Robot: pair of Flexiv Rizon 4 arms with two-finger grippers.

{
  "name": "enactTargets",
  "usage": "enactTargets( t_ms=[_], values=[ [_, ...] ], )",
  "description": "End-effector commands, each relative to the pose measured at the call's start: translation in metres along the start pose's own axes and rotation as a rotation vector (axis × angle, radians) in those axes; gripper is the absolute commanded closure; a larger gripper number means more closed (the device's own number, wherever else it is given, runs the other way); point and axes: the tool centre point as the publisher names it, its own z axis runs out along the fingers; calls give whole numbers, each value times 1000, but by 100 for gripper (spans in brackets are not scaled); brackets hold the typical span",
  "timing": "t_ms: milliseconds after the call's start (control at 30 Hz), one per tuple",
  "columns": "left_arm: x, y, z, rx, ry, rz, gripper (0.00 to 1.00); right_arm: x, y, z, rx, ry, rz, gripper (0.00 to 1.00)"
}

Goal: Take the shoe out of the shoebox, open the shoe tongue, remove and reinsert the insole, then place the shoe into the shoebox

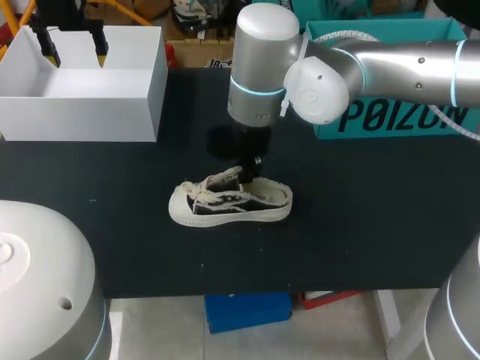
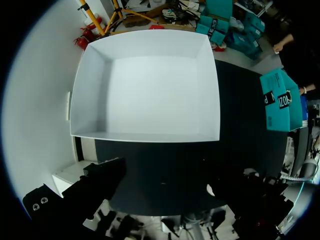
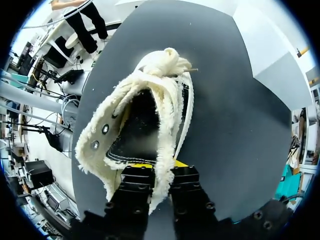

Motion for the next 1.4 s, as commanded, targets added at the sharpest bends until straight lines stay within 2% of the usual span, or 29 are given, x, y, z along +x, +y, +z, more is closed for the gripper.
enactTargets(
  t_ms=[33,400,500,633,933,1000,1400],
  values=[
    [0,1,0,0,-1,-1,0,0,-3,-3,-5,-4,-1,0],
    [0,1,0,0,-1,-1,0,2,-24,-50,31,-52,56,0],
    [0,1,0,0,-1,-1,0,7,-30,-58,18,-58,67,0],
    [0,1,0,0,-1,-1,0,15,-35,-67,-38,-70,99,0],
    [0,1,0,0,-1,-1,0,31,-41,-75,-180,-105,118,0],
    [0,1,0,0,-1,-1,0,33,-42,-80,-243,-126,118,0],
    [0,1,0,0,-1,-1,0,33,-42,-80,-243,-126,118,0]
  ],
)
